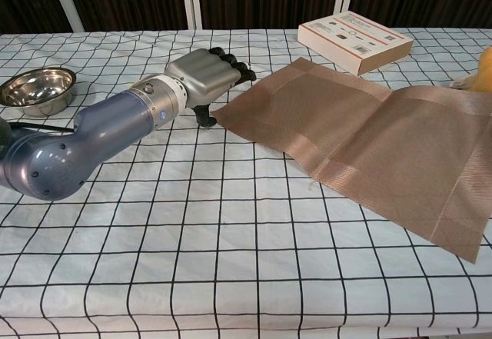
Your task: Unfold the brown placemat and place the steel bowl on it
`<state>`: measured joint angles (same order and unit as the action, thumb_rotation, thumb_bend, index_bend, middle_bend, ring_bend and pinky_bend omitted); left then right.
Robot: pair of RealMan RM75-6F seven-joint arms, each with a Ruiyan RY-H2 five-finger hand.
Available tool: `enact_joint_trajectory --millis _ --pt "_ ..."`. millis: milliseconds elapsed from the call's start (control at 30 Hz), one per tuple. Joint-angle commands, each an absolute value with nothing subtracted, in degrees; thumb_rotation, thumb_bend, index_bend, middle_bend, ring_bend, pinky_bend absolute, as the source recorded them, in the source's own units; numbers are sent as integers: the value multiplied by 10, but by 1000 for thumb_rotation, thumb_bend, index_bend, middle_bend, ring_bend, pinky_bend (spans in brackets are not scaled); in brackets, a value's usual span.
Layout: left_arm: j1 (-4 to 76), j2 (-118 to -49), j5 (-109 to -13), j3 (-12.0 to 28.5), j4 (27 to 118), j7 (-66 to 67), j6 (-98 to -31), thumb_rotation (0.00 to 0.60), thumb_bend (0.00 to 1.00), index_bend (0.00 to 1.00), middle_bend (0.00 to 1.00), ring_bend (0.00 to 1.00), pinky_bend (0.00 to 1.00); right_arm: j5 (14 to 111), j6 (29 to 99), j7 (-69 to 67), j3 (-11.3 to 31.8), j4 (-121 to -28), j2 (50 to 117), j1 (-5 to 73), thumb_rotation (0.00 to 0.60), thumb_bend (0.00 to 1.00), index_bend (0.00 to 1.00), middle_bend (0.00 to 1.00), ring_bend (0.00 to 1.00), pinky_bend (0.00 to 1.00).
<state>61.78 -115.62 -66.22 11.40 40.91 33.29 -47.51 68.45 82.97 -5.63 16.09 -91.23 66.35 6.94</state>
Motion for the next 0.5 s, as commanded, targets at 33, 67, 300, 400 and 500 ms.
enact_joint_trajectory --millis 33,67,300,400,500 --pt "616 -1158 -664 114 404 332 -473 600 291 158 79 0 3 685 830 -58 161 -912 664 69 600 91 0 0 0 158" --pt "615 -1160 -664 114 401 331 -473 600 291 173 80 0 3 685 830 -59 162 -912 664 69 600 92 0 0 0 158" --pt "615 -1175 -667 120 370 331 -478 600 291 219 86 0 4 687 831 -62 162 -911 665 69 600 96 0 0 0 158" --pt "616 -1183 -671 123 357 327 -482 600 297 219 87 0 3 687 830 -63 162 -912 665 69 600 98 0 0 0 158" --pt "617 -1190 -677 124 346 320 -487 600 310 221 88 0 3 687 830 -62 162 -912 665 69 600 98 0 0 0 158"
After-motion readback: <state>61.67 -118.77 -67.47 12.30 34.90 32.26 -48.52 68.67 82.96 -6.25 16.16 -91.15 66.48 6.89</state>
